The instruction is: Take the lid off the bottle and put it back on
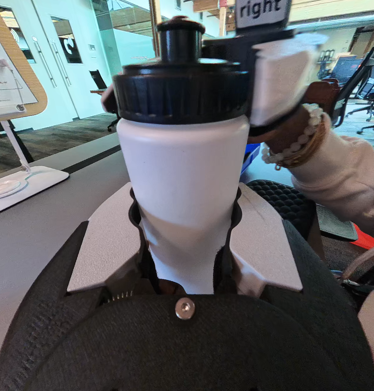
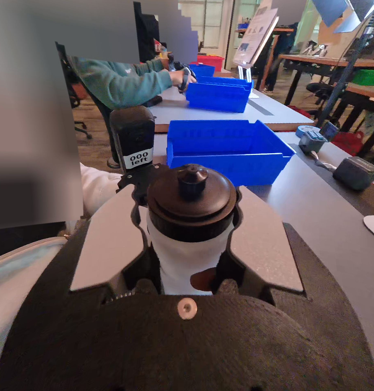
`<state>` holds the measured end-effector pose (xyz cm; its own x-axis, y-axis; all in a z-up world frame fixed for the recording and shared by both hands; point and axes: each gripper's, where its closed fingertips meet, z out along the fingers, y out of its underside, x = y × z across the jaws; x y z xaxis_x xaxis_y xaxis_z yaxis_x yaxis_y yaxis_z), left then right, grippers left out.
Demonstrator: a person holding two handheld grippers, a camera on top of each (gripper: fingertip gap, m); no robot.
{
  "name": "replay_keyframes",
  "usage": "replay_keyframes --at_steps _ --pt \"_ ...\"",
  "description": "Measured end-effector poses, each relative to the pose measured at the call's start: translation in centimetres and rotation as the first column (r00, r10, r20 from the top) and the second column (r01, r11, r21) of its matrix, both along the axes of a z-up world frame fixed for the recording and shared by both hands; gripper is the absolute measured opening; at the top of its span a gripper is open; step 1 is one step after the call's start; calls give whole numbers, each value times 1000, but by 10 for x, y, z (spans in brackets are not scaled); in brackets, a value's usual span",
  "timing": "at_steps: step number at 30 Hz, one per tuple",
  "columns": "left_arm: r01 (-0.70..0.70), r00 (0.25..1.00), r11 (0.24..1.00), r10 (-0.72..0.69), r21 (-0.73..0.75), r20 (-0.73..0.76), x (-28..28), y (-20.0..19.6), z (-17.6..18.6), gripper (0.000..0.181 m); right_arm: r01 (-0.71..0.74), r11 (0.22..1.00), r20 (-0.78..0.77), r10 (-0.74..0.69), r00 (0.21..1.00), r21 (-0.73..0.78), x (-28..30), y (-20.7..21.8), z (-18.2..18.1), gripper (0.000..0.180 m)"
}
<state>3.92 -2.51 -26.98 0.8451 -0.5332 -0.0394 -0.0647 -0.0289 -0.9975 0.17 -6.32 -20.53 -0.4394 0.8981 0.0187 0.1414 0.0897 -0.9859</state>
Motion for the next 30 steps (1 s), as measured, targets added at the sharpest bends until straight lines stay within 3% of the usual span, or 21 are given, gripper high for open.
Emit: replay_keyframes --at_steps 1,3,7,14,30 --pt "-1 1000 1000 1 -2 3 0 0 0 86 -20 1000 -26 20 999 -16 0 3 3 78" --pt "-20 1000 1000 20 1 -2 -1 1 0 86 -39 999 -68 37 997 -35 -2 3 4 78" --pt "-76 997 997 75 -5 -21 -2 1 -1 85 50 996 -136 -60 989 -76 -4 3 5 78" --pt "-111 993 993 109 -29 -52 -2 0 -3 85 209 977 -132 -214 968 -53 -4 6 4 78" --pt "-129 990 992 128 -13 -63 -3 1 -3 85 365 929 -145 -370 918 -62 -4 11 5 77"
